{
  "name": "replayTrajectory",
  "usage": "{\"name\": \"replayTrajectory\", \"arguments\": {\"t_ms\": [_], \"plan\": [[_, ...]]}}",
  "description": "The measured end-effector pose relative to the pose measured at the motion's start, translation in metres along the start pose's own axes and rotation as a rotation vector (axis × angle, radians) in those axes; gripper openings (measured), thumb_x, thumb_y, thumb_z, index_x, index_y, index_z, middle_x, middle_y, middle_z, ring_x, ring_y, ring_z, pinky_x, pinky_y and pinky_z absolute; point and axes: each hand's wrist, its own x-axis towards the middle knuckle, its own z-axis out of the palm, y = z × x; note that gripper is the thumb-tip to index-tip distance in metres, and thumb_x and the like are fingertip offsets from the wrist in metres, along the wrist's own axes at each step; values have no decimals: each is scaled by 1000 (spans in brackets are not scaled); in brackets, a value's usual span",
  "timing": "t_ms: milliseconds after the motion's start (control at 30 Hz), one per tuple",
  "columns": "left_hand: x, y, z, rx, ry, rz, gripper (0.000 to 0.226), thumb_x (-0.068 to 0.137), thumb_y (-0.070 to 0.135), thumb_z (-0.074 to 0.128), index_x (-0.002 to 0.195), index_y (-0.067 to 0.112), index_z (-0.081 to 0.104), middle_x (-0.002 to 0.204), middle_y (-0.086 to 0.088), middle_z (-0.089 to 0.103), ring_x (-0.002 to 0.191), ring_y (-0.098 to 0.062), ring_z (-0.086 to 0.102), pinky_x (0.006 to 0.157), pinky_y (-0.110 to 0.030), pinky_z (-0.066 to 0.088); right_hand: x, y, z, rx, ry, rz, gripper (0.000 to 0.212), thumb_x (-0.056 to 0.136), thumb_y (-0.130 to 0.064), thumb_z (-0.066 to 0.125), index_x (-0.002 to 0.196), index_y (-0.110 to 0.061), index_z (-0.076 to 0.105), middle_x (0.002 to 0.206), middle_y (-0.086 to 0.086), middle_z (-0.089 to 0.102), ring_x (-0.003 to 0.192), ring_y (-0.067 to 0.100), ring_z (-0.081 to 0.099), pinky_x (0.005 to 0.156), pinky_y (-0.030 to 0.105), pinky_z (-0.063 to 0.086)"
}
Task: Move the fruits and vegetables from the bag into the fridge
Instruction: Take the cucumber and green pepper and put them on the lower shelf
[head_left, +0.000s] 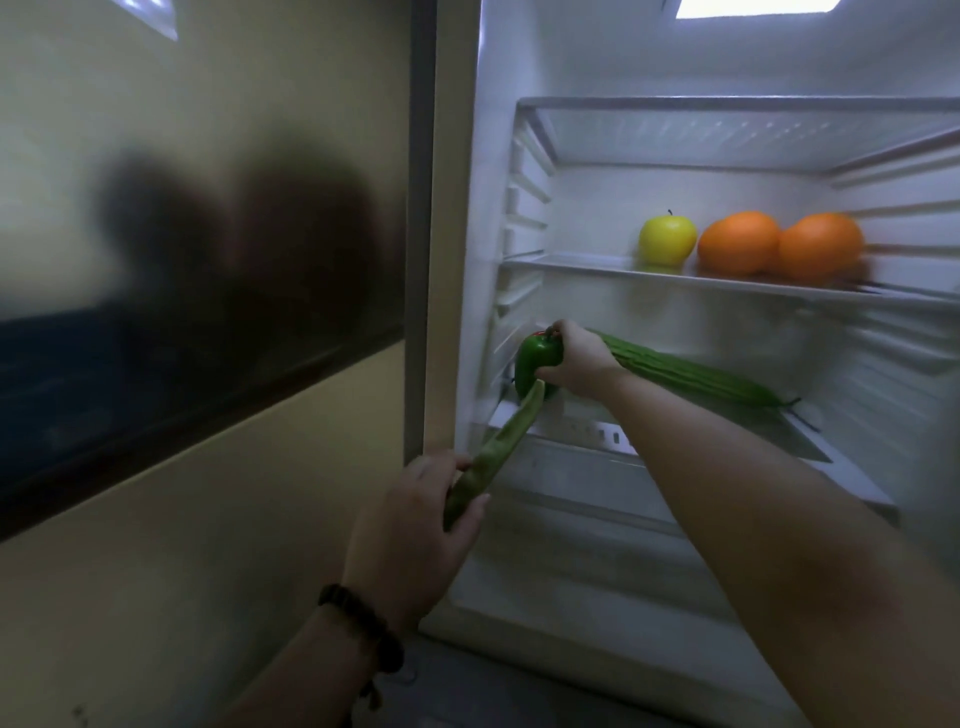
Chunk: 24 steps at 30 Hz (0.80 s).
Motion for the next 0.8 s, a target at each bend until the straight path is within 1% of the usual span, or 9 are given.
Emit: {"name": "replayTrajectory", "arguments": {"t_ms": [33,100,200,233,367,500,600,700,800], "plan": [[0,2,1,-3,-4,-1,22,85,38,60,104,28,57,90,16,54,73,1,53,60,-11,41,0,-1,-1,-31,-18,-9,66,74,-23,75,130,-8,43,126,15,53,115,30,51,91,36,43],[-1,5,3,-12,-22,-1,22,85,38,60,105,28,57,91,16,53,71,2,52,58,-10,41,-3,-3,-3,-58,-64,-26,73,77,-23,73,138,-9,37,136,15,45,122,30,46,100,38,39],[0,7,4,-36,-55,11,29,85,44,54,109,29,55,95,15,54,74,0,55,64,-22,53,-12,0,-6,-11,-85,-6,87,77,-23,73,147,-14,22,149,11,29,133,30,35,108,41,32],[1,7,4,-49,-57,20,30,85,45,54,109,28,55,96,15,54,75,-1,55,65,-24,54,-16,1,-9,7,-69,4,89,77,-23,74,147,-16,21,150,11,28,134,31,34,109,41,32],[11,17,4,-120,-48,74,25,87,36,59,110,27,55,98,15,55,79,4,54,67,-12,49,-41,13,-26,88,36,16,84,75,-21,75,145,-19,27,147,9,30,130,31,39,106,47,38],[30,41,17,-172,-72,168,24,87,34,59,109,24,57,94,10,59,79,-2,57,70,-22,53,-80,33,-47,-1,93,89,77,77,-29,72,143,-25,30,147,4,32,131,27,38,103,47,41],[54,60,32,-138,-44,233,23,88,32,61,108,21,57,91,9,57,74,-1,53,67,-16,49,-123,60,-56,-115,72,153,70,85,-41,62,144,-28,26,153,1,23,139,24,26,111,46,31],[82,73,49,-111,-53,285,23,87,30,62,106,19,58,89,7,56,72,-6,55,66,-20,51,-164,91,-56,-261,11,276,69,88,-57,47,146,-29,22,157,0,14,144,22,13,116,46,19],[110,83,73,-14,-129,360,26,88,32,60,109,18,57,92,4,59,75,-10,57,67,-28,55,-186,115,-49,-416,-73,413,72,86,-70,30,147,-34,17,158,-2,9,145,24,5,117,49,3]]}}
